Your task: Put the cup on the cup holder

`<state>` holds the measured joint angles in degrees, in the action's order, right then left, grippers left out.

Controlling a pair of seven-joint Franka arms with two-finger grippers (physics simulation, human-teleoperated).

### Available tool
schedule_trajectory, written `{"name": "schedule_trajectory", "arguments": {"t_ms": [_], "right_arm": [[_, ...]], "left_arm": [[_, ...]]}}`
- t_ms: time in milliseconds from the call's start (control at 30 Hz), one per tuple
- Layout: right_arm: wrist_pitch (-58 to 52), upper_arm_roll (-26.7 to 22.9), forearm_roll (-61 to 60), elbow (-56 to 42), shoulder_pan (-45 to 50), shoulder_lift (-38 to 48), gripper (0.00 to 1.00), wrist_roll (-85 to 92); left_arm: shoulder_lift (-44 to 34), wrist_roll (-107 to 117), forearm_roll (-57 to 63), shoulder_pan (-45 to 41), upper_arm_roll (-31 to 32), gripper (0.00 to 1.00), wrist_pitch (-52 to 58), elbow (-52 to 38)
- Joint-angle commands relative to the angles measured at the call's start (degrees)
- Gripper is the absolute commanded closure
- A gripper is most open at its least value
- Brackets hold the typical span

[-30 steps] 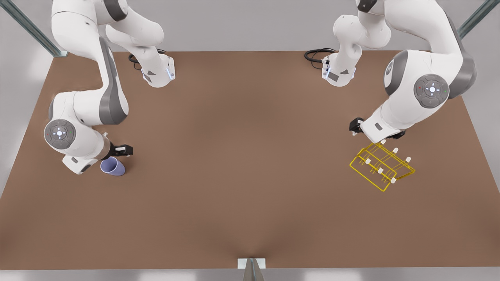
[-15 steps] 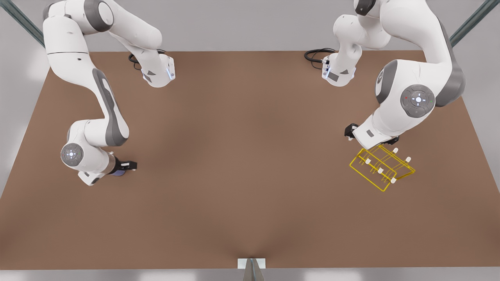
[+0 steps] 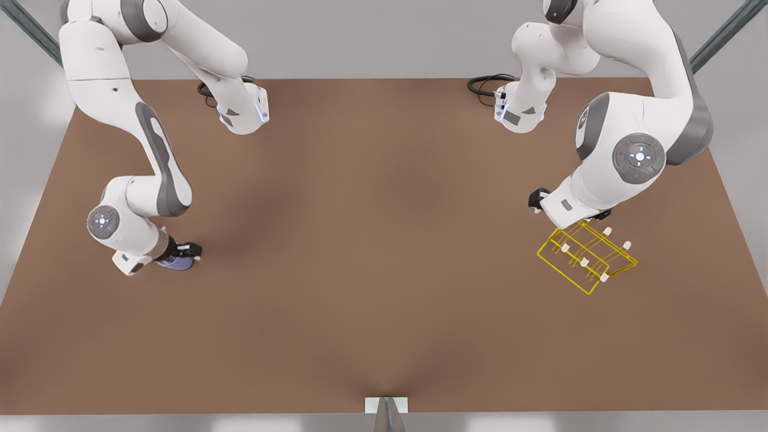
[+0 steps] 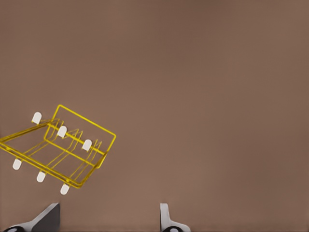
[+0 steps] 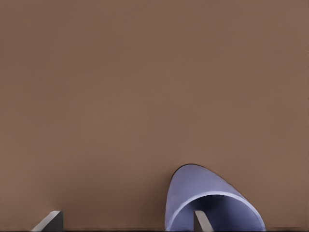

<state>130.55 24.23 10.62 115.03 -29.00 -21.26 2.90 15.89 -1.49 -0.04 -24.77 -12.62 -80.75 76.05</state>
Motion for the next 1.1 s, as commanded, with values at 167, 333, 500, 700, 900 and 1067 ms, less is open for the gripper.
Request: {"name": "schedule_trajectory", "arguments": {"t_ms": [167, 333, 500, 700, 900, 1067], "right_arm": [[1.0, 0.0, -0.1, 2.6, -2.2, 0.6, 0.00, 3.5], [0.9, 0.0, -0.2, 4.4, -2.2, 0.5, 0.00, 3.3], [0.9, -0.1, -0.1, 4.4, -2.9, 0.3, 0.00, 3.3], [3.1, -0.1, 0.3, 4.2, -3.1, -0.3, 0.00, 3.3], [5.4, -0.2, 0.6, 4.1, -3.2, -3.6, 0.00, 2.8], [4.6, -0.2, 1.9, 3.9, -3.9, -3.5, 0.73, 3.4]], "left_arm": [[-0.1, 0.0, 0.0, -0.5, 0.0, 0.00, 0.3, 0.3], [-0.1, 0.0, 0.0, -0.8, 0.0, 0.00, 0.4, 0.3], [-0.1, 0.0, 0.0, -0.8, 0.0, 0.00, 0.6, 0.3], [-0.1, 0.0, 0.0, -0.8, 0.0, 0.00, 0.5, 0.3], [0.0, 0.0, 0.0, -1.2, 0.0, 0.00, 0.4, 0.4], [0.0, 0.1, 0.0, -1.2, 0.0, 0.00, 0.3, 0.3]]}}
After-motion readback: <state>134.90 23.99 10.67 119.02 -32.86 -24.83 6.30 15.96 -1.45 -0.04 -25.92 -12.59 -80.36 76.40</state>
